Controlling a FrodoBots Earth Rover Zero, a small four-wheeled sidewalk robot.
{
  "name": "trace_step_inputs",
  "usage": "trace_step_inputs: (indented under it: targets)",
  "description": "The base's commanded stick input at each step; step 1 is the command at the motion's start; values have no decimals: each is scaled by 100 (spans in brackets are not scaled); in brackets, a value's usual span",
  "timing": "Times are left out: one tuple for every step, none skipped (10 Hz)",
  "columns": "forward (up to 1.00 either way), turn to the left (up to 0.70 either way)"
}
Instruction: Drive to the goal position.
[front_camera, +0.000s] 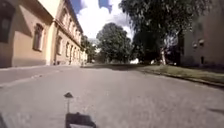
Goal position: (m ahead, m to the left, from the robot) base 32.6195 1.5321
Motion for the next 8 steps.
trace_step_inputs:
  targets:
    - [85,0]
    - [85,0]
    - [85,0]
    - [85,0]
    - [85,0]
    - [85,0]
    - [85,0]
    - [94,0]
